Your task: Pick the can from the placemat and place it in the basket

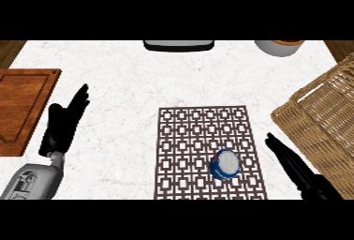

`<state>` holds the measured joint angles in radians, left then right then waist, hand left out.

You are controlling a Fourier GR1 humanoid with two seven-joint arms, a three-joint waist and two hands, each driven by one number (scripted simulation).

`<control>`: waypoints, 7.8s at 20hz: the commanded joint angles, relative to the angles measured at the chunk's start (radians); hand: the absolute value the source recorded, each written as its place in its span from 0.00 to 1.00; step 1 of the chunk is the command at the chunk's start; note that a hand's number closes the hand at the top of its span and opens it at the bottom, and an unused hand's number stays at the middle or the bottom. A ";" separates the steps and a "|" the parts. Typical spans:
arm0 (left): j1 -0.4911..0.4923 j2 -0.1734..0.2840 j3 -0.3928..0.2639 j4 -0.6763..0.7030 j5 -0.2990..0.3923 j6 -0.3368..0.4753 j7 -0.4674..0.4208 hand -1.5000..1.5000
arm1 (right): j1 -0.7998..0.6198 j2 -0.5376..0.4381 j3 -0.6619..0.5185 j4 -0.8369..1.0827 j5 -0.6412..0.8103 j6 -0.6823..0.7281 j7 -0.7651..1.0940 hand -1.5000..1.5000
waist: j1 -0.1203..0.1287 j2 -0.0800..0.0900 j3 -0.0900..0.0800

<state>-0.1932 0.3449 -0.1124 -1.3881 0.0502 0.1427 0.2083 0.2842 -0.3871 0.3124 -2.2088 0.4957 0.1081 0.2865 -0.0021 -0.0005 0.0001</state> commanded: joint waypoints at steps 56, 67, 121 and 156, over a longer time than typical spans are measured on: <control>-0.031 -0.131 0.192 -0.011 -0.171 -0.149 0.044 0.50 | -0.121 0.057 0.235 0.451 0.629 -0.049 -0.220 1.00 | -0.010 -0.007 -0.002; 0.010 -0.136 0.198 -0.015 -0.174 -0.149 -0.018 0.50 | 0.303 -0.184 0.327 -0.043 0.601 -0.081 -0.251 1.00 | -0.023 -0.004 0.000; -0.017 -0.169 0.172 0.015 -0.200 -0.137 0.005 0.50 | -0.455 -0.412 -0.929 0.299 -0.205 0.565 -0.230 1.00 | -0.006 0.002 0.000; -0.065 -0.145 0.220 0.047 -0.185 -0.177 0.005 0.50 | -0.635 -0.619 -1.232 1.317 -0.332 0.476 -0.474 0.00 | -0.006 0.006 0.001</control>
<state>-0.1994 0.1865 0.0821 -1.4180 -0.1385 -0.0323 0.2341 -0.3606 -0.9134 -0.8483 -1.0439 0.1866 0.5635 -0.1438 0.0014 0.0018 0.0007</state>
